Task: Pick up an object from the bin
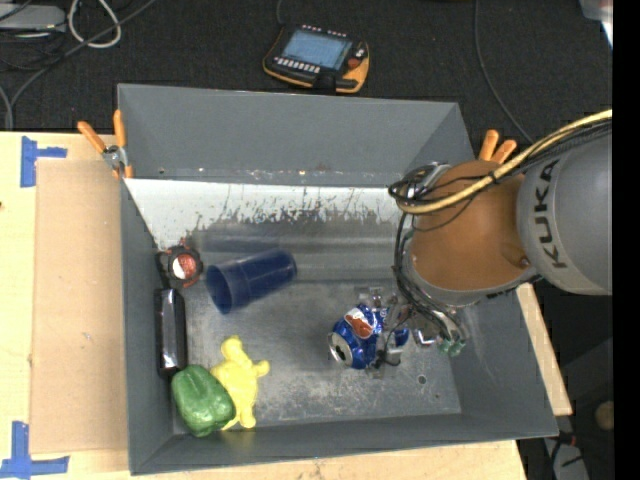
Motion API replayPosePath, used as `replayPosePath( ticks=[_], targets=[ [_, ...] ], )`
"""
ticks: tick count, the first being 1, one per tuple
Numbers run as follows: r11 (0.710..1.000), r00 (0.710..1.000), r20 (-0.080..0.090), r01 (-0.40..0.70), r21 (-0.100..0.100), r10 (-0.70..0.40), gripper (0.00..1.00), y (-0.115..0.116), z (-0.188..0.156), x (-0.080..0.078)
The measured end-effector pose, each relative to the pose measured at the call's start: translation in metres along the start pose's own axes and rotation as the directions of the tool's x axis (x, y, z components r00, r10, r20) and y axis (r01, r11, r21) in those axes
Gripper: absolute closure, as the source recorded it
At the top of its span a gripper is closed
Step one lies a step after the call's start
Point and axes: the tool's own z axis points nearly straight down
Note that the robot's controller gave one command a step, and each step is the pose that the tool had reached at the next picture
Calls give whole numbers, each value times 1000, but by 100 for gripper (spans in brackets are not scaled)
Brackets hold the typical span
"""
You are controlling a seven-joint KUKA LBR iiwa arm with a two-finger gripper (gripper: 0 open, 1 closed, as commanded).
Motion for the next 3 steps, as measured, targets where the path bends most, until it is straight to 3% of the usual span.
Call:
replayPosePath(
  ticks=[1,2,3],
  targets=[
    [997,997,-26,-75,-3,75,100,19,82,30],
    [998,998,9,-69,1,69,100,-1,67,8],
    [996,996,-14,-86,-2,86,100,16,-28,21]
  ],
)
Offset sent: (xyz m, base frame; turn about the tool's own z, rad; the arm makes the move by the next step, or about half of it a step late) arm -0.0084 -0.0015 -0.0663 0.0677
